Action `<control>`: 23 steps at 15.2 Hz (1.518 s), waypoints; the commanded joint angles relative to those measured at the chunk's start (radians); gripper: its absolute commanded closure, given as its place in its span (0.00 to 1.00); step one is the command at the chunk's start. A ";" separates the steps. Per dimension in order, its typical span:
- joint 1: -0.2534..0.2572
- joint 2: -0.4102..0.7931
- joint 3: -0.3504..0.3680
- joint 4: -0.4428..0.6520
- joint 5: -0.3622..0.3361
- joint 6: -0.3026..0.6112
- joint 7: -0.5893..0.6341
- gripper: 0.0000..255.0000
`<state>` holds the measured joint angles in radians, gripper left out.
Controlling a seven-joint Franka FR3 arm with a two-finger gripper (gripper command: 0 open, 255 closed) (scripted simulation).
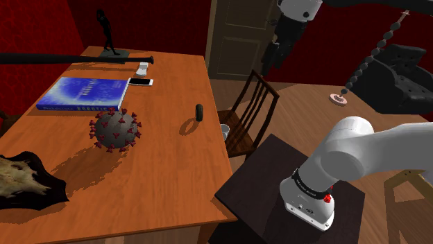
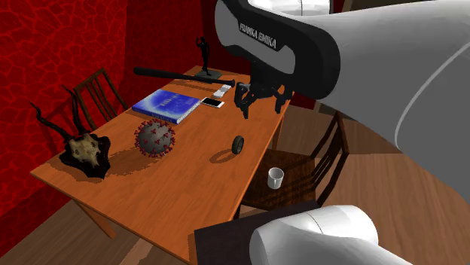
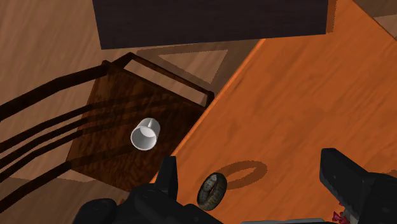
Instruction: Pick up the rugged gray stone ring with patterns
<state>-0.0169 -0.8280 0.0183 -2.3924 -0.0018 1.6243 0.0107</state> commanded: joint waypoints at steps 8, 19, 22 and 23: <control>-0.021 0.263 0.032 0.033 -0.002 0.169 0.073 0.00; -0.051 0.716 0.059 0.212 -0.038 0.344 0.192 0.00; -0.055 0.841 0.059 0.285 -0.052 0.369 0.224 0.00; -0.056 0.883 0.058 0.312 -0.057 0.374 0.234 0.00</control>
<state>-0.0719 0.0118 0.0767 -2.1081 -0.0538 1.9927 0.2334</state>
